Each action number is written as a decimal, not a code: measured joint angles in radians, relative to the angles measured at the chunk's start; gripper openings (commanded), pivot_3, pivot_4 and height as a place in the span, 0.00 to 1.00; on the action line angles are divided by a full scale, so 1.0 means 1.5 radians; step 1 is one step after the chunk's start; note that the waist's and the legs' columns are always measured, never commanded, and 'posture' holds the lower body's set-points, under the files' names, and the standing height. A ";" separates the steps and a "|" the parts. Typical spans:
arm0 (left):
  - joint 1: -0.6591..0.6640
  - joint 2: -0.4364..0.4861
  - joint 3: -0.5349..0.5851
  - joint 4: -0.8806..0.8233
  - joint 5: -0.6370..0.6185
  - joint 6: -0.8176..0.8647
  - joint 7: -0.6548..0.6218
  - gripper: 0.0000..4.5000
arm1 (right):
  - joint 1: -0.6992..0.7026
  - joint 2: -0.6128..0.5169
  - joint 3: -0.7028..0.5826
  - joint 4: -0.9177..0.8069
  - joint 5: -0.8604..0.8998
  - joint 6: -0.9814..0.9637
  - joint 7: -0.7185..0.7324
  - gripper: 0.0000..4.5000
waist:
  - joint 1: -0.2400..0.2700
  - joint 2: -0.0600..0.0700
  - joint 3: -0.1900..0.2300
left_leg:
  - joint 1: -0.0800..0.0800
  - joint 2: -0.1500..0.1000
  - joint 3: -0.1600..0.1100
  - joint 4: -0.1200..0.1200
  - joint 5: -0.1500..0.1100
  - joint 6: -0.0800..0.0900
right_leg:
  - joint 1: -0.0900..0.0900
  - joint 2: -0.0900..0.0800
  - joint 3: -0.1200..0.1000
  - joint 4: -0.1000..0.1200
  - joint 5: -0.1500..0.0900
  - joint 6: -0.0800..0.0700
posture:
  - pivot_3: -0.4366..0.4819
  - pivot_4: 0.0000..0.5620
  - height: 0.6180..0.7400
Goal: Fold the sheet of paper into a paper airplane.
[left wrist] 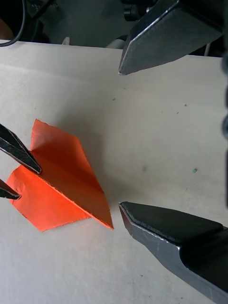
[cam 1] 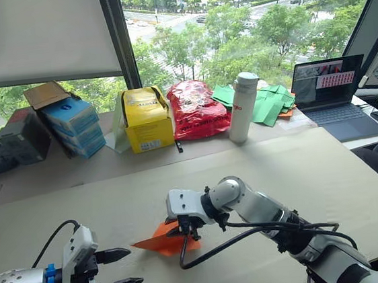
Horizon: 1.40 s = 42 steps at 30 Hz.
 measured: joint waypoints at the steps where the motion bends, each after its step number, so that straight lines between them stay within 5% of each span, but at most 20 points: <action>1: 0.000 -0.001 0.000 0.000 0.000 -0.003 0.000 1.00 | 0.000 0.000 0.006 0.000 -0.002 0.000 0.004 0.00 | 0.000 0.000 0.000 | 0.000 0.000 0.000 0.000 0.000 0.000 | 0.000 0.000 0.000 0.000 0.000 0.000 | 0.48 0.27 0.98; 18: -0.009 -0.018 -0.001 -0.004 0.002 -0.016 0.007 1.00 | -0.017 0.001 0.006 0.003 -0.021 0.018 0.020 0.00 | -0.001 0.000 0.000 | 0.000 0.000 0.000 0.000 0.000 0.000 | 0.000 0.000 0.000 0.000 0.000 0.000 | 0.48 0.27 0.98; 28: -0.114 -0.040 -0.004 -0.045 -0.073 0.045 0.091 1.00 | 0.032 -0.054 -0.208 -0.091 0.039 0.230 -0.071 0.00 | 0.001 0.000 0.000 | 0.000 0.000 0.000 0.000 0.000 0.000 | 0.000 0.000 0.000 0.001 0.000 0.000 | 0.48 0.27 0.98; 36: -0.244 -0.086 -0.049 -0.064 -0.122 0.080 0.193 1.00 | 0.077 -0.087 -0.416 -0.131 0.039 0.397 -0.255 0.00 | 0.005 0.000 0.000 | 0.000 -0.001 0.000 0.001 0.000 0.000 | 0.000 0.000 0.001 0.001 0.000 0.000 | 0.48 0.27 0.98; 42: -0.281 -0.096 -0.092 -0.073 -0.124 0.079 0.211 1.00 | 0.119 -0.104 -0.477 -0.113 0.003 0.418 -0.371 0.00 | 0.000 0.000 0.000 | 0.000 0.000 0.002 0.000 0.000 0.000 | 0.000 0.000 0.002 0.001 0.000 0.000 | 0.48 0.27 0.98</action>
